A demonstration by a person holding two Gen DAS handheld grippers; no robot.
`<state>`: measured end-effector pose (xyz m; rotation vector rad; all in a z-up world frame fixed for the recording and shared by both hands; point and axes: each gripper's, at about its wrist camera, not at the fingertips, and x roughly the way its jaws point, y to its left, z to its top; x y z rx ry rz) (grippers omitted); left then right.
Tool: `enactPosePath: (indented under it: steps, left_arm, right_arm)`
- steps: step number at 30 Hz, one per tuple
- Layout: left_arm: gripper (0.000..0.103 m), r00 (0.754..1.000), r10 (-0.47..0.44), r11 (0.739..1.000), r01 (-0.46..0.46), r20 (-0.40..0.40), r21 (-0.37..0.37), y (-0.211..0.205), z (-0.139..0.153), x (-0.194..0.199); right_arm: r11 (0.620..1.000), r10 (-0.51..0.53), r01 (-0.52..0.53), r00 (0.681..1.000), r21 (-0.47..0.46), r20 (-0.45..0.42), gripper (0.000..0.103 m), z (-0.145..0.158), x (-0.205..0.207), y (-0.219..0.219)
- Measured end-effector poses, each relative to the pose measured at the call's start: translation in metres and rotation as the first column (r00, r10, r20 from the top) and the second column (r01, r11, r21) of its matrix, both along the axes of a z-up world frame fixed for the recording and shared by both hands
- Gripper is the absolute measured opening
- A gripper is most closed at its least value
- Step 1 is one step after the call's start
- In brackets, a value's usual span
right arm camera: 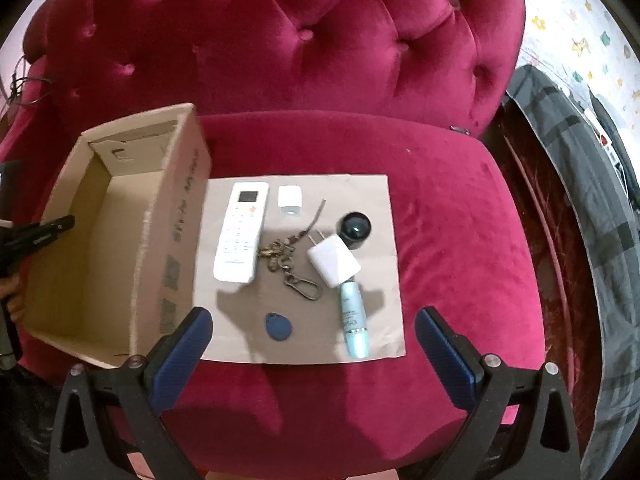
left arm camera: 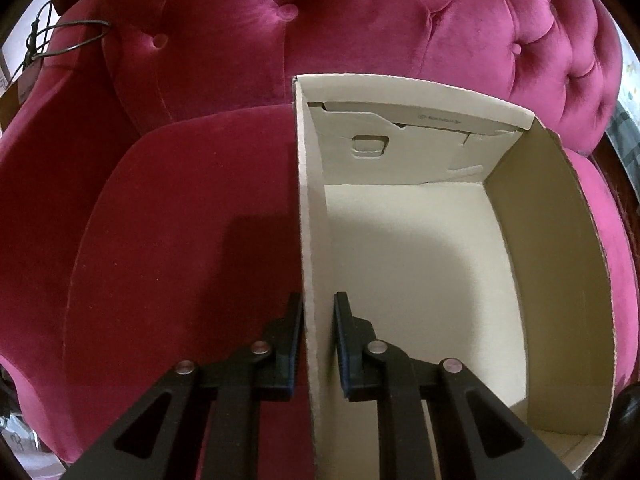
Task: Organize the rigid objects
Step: 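Lower the right gripper over the light-blue bottle and close on it while the left tool holds the box wall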
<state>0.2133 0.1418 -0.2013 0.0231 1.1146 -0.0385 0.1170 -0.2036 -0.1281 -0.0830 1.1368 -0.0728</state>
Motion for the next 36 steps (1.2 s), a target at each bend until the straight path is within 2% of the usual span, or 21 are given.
enactPosePath:
  steps: [12,18,27,33,36]
  left_arm:
    - [0.016,1.000,0.007,1.000,-0.007,0.001,0.004,-0.007,-0.005,0.007]
    - [0.016,1.000,0.009,1.000,-0.009,-0.003,-0.003,-0.005,-0.005,0.007]
    - [0.016,1.000,0.008,1.000,-0.008,-0.003,-0.002,-0.006,-0.005,0.008]
    - [0.016,1.000,0.008,1.000,-0.008,-0.002,-0.002,-0.006,-0.006,0.007]
    - [0.016,1.000,0.007,1.000,-0.007,-0.002,-0.002,-0.006,-0.006,0.007]
  right_arm:
    - [0.999,0.020,-0.022,0.999,-0.039,-0.051,0.102,-0.064,0.013,-0.032]
    - [0.999,0.005,-0.009,0.994,-0.036,-0.109,0.097,-0.096,0.022,-0.045]
    - [1.000,-0.011,0.008,0.986,-0.016,-0.169,0.081,-0.128,0.032,-0.057]
    - [1.000,-0.005,0.007,0.980,0.007,-0.200,0.072,-0.141,0.038,-0.061]
    - [0.999,-0.013,0.019,0.976,0.027,-0.217,0.065,-0.145,0.043,-0.066]
